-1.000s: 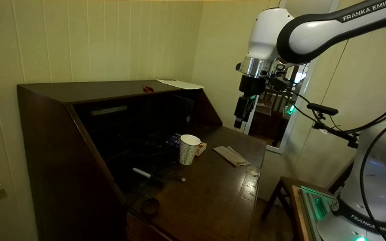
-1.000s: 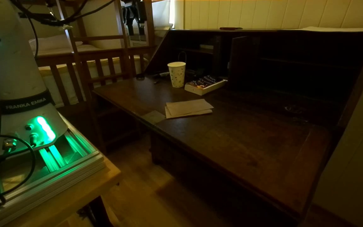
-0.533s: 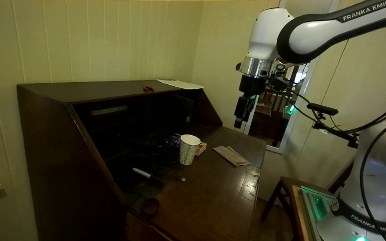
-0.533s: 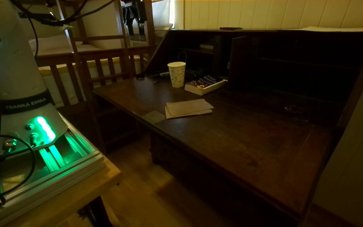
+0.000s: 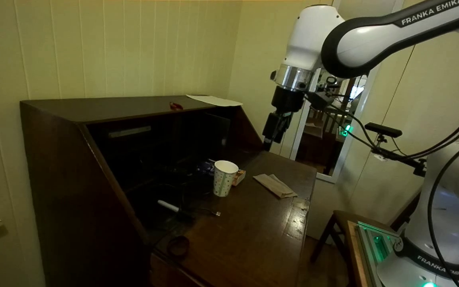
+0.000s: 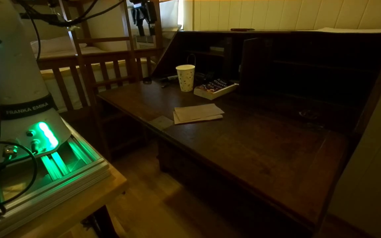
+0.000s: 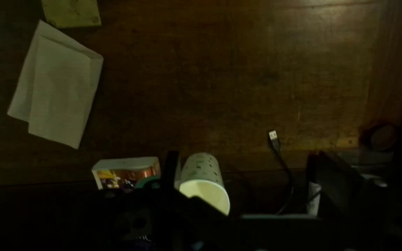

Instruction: Place the marker in the cup

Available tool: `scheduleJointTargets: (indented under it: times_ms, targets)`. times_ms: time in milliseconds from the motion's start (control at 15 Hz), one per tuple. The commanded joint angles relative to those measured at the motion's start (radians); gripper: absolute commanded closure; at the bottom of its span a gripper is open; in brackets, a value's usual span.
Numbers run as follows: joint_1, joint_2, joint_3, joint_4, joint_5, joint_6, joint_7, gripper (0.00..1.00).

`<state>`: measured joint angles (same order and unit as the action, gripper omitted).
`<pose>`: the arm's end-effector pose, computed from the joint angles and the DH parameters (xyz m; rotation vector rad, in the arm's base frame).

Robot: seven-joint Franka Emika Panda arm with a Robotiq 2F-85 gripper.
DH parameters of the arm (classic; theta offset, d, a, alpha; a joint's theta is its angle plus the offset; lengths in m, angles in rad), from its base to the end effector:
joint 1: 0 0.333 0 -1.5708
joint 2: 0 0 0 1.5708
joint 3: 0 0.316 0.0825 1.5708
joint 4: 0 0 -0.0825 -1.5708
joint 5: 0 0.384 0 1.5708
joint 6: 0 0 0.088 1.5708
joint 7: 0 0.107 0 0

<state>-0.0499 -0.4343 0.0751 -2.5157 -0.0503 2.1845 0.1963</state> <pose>0.4158 0.0092 0.4409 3.0657 -0.2297 0.1677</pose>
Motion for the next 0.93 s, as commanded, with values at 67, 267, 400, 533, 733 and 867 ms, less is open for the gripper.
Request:
scheduleJointTargets:
  times_ms: [67,267,400,533,733,867]
  targets:
    - [-0.002,0.273,0.138,0.198,-0.109,0.122,0.279,0.0]
    - [0.027,0.436,0.172,0.343,-0.218,0.013,0.44,0.0]
    - [0.066,0.364,0.129,0.264,-0.18,0.046,0.395,0.0]
    - [0.082,0.44,0.118,0.33,-0.181,0.001,0.41,0.0]
    - [0.088,0.499,0.103,0.378,-0.171,-0.014,0.4,0.0]
    - [0.107,0.581,0.084,0.415,-0.184,0.002,0.39,0.0]
